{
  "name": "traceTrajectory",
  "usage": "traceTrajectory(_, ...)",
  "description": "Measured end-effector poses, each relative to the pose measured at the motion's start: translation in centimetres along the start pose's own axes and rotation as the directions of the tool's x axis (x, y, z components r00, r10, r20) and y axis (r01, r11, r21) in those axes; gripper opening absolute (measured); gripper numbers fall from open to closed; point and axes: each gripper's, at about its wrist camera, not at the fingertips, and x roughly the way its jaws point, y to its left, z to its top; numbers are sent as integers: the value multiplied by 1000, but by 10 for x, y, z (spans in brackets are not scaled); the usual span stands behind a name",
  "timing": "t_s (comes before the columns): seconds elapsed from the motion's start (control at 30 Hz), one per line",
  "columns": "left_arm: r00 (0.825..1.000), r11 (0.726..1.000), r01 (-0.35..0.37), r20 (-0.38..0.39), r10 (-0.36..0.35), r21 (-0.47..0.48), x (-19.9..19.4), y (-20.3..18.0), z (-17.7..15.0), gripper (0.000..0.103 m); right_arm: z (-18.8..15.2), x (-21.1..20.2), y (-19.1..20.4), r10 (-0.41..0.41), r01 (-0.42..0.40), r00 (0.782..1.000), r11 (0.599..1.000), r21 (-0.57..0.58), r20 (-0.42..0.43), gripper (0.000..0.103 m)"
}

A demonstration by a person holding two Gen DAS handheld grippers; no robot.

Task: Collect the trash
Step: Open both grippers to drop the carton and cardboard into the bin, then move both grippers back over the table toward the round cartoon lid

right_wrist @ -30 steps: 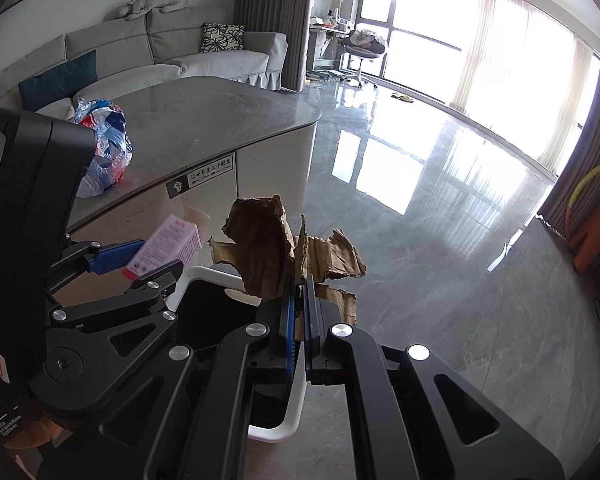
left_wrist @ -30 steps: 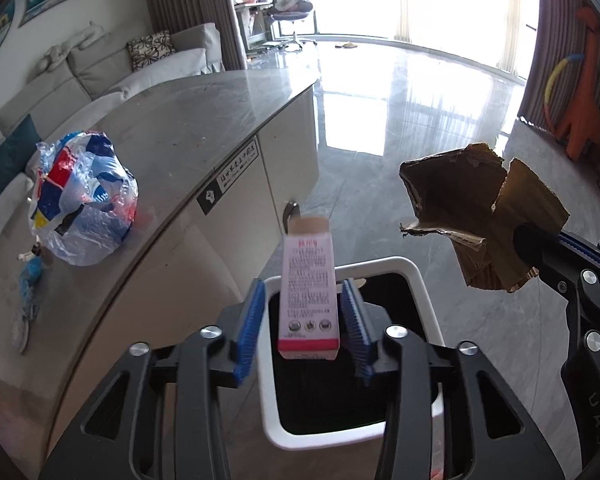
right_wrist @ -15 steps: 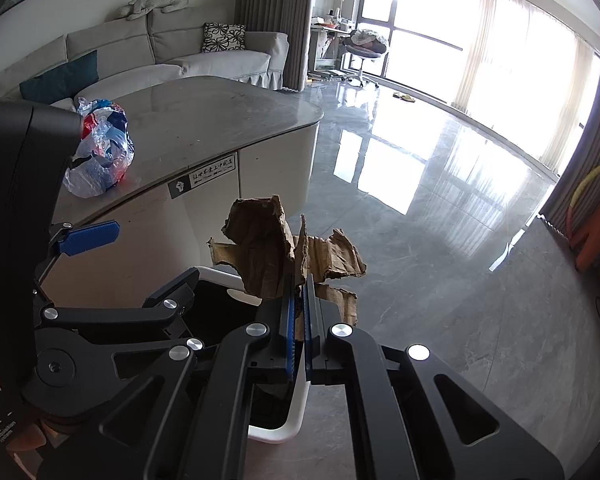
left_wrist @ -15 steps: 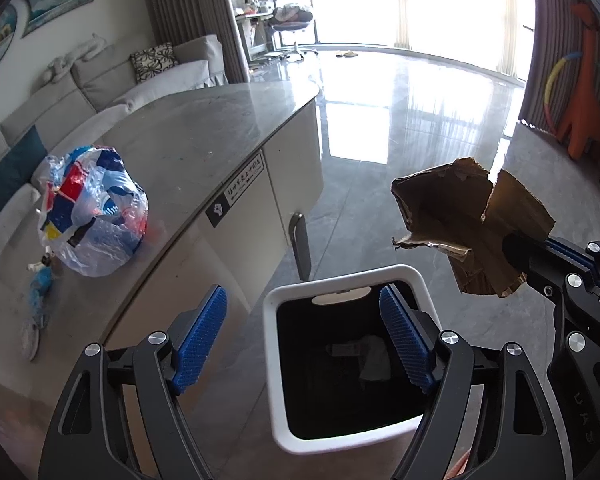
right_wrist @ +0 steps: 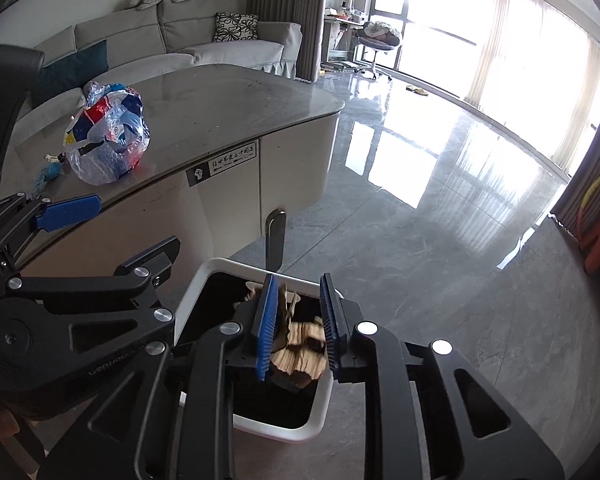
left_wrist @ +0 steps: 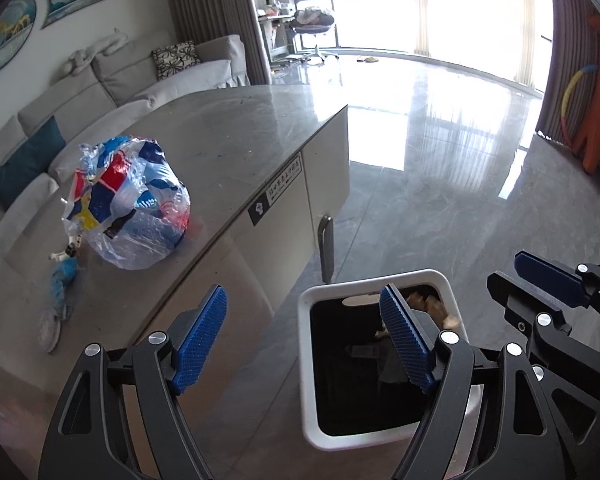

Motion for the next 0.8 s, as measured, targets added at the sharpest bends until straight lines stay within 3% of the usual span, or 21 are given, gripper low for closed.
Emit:
traceTrajectory(0.63,1000,999,-13,20,13,-37,-11,26,0,80,13,-17,21,20,-18,999,999,-41,47,23)
traceTrajectory(0.73,999,998,-27,27,29,-60,-16,41,0,80,20,-22,31,40,-37,997,998,-49,63,37)
traceTrajectory(0.8,998,996,-46,32,48,-78,-20,52,-1,83,26,-24,40,46,-42,996,997,-62,77,39)
